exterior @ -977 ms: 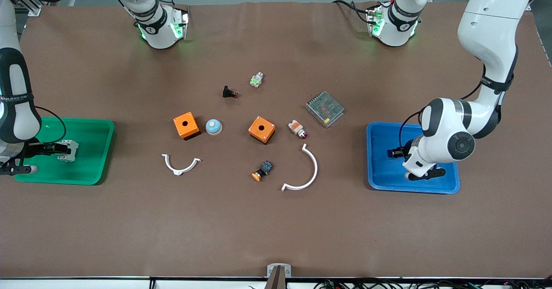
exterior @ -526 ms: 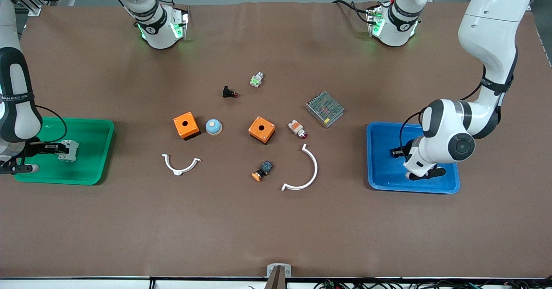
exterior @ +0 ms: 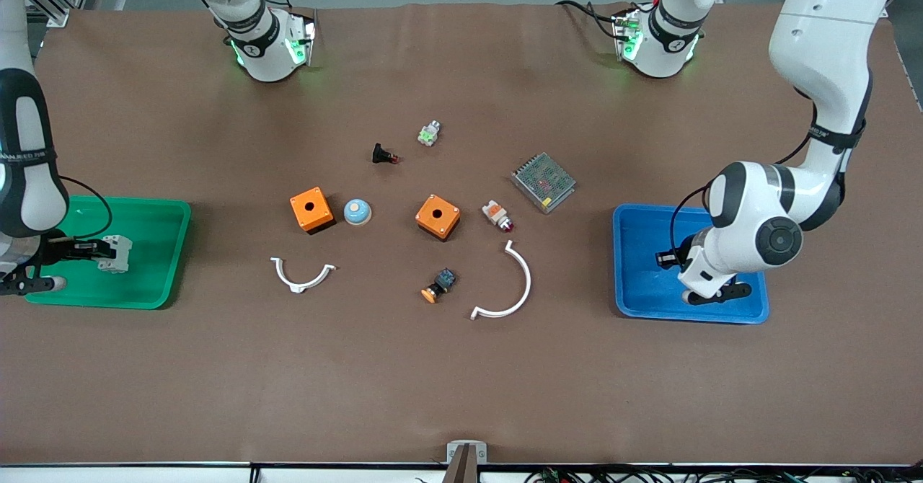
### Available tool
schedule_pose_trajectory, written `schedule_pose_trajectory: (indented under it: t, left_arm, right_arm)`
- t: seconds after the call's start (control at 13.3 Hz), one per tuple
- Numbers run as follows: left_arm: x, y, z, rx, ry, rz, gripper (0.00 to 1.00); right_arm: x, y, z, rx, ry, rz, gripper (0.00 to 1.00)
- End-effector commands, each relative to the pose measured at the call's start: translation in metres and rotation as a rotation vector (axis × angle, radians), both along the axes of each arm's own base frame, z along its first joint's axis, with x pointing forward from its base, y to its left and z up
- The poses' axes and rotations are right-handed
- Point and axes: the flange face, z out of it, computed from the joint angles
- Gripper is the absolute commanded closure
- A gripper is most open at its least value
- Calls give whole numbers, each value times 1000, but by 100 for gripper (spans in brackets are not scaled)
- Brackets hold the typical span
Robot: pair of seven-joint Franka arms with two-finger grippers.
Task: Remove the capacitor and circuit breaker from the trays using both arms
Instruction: 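Close the right gripper on the white breaker in the green tray, then lift the capacitor with the left gripper while the right gripper lifts the breaker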
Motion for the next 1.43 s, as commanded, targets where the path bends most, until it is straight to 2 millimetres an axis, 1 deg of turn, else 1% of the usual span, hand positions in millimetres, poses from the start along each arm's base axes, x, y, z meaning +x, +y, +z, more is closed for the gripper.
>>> schedule_pose_trajectory:
  t: [0.0, 0.08, 0.15, 0.23, 0.3, 0.45, 0.6, 0.68, 0.75, 0.9, 1.05, 1.13, 1.2, 1.35]
  left_arm:
    - [1, -33, 52, 29, 5, 1, 99]
    - [-1, -57, 67, 27, 6, 9, 99]
    - [-4, -79, 76, 23, -1, 21, 99]
    - [-10, -105, 78, 20, -1, 31, 99]
    - [-17, -127, 75, 26, 4, 44, 99]
    - [-38, -184, 72, 45, 6, 69, 99]
    - [-48, -228, 68, 54, 3, 128, 99]
    - [-57, -253, 62, 59, 5, 141, 99]
    - [-63, -274, 58, 58, 4, 163, 99]
    - [-62, -314, 46, 39, -12, 237, 99]
    - [-53, -340, 30, -1, -41, 294, 99]
    - [-46, -348, 22, -26, -58, 314, 99]
    - [-39, -352, 16, -59, -79, 328, 99]
    - [-28, -359, -3, -115, -116, 347, 99]
  right_arm:
    - [-6, 39, 78, 4, -5, -21, 85]
    - [-6, 58, 98, -12, 9, -46, 85]
    - [-7, 78, 113, -43, 36, -59, 85]
    - [-6, 104, 125, -63, 55, -79, 85]
    - [-3, 129, 129, -71, 67, -96, 85]
    - [1, 174, 133, -90, 87, -125, 85]
    - [4, 228, 132, -115, 95, -152, 85]
    - [5, 250, 132, -122, 96, -171, 85]
    - [6, 273, 131, -124, 93, -166, 85]
    - [7, 309, 128, -110, 82, -163, 85]
    - [6, 358, 126, -101, 58, -188, 85]
    - [3, 383, 125, -109, 49, -199, 85]
    - [-1, 404, 122, -116, 51, -203, 85]
    - [-9, 437, 108, -98, 63, -223, 85]
